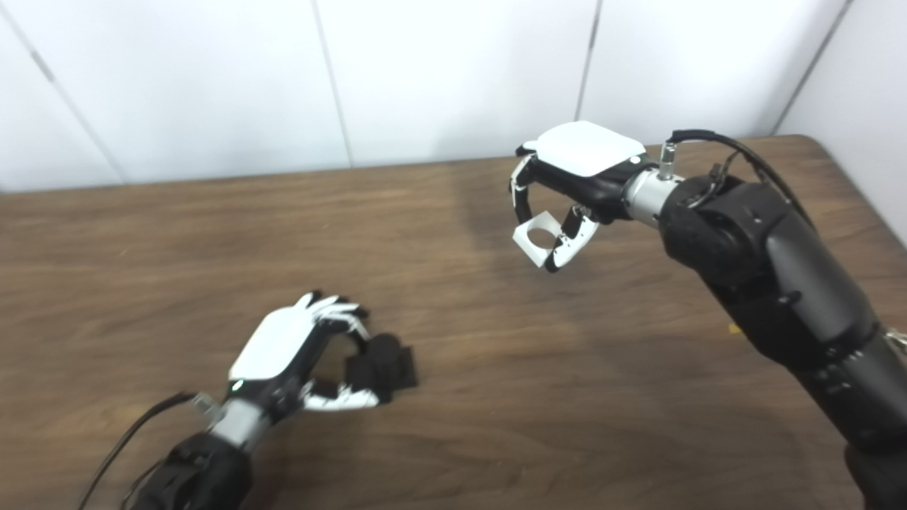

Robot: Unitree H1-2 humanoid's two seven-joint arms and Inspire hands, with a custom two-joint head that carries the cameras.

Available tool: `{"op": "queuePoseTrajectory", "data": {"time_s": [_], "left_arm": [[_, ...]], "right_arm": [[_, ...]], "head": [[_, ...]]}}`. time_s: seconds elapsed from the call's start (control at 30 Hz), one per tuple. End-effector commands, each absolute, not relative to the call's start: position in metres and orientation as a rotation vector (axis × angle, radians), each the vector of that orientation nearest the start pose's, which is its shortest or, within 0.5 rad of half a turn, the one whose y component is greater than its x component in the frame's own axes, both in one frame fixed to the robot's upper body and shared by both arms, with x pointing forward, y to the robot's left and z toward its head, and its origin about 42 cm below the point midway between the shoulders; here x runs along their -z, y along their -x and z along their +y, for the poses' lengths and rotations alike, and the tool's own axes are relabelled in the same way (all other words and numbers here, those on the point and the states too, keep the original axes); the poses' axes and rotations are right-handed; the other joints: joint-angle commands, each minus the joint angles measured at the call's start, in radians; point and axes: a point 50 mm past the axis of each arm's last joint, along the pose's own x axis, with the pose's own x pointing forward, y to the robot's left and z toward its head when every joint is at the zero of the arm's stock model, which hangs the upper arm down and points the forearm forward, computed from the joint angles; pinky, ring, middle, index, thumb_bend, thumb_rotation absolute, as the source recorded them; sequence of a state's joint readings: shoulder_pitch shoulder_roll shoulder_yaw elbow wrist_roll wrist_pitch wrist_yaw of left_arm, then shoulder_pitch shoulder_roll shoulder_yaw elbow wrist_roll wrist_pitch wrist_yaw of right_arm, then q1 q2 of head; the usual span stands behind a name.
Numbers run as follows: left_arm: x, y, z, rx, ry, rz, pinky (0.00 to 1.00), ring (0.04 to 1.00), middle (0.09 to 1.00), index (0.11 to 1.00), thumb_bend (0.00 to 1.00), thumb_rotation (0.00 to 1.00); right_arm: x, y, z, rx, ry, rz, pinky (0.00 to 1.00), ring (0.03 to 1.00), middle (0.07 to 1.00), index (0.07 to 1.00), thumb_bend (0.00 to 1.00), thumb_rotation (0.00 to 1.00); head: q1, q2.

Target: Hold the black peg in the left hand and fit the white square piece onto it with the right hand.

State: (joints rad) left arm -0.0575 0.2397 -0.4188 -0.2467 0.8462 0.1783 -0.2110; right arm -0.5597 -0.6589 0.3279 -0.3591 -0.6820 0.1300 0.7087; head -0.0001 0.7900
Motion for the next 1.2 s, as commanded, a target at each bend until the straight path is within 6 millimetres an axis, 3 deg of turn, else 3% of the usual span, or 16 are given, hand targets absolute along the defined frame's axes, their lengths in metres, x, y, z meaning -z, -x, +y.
{"op": "queuePoseTrajectory", "data": {"time_s": [0.0, 0.27, 0.6, 1.17], "left_arm": [[-0.122, -0.266, 0.156, 0.518, -1.085, -0.08, 1.0, 0.898, 0.796, 0.485, 0.52, 0.05], [-0.121, -0.267, 0.148, 0.515, -1.076, -0.072, 1.0, 0.904, 0.793, 0.484, 0.52, 0.05], [-0.12, -0.269, 0.144, 0.513, -1.073, -0.073, 1.0, 0.908, 0.794, 0.484, 0.52, 0.05], [-0.118, -0.27, 0.14, 0.51, -1.077, -0.072, 1.0, 0.905, 0.794, 0.484, 0.52, 0.05]], "right_arm": [[-0.353, -0.357, -0.23, -0.58, 1.559, -0.444, 0.96, 0.93, 0.767, 0.484, 0.52, 0.13], [-0.349, -0.337, -0.191, -0.699, 1.516, -0.54, 0.98, 0.921, 0.777, 0.483, 0.52, 0.14], [-0.337, -0.324, -0.158, -0.784, 1.465, -0.586, 0.95, 0.93, 0.781, 0.483, 0.52, 0.13], [-0.327, -0.328, -0.136, -0.831, 1.452, -0.568, 0.98, 0.942, 0.777, 0.484, 0.52, 0.13]], "head": [[0.005, 0.002], [0.031, 0.012], [0.034, 0.016], [0.031, 0.024]]}}
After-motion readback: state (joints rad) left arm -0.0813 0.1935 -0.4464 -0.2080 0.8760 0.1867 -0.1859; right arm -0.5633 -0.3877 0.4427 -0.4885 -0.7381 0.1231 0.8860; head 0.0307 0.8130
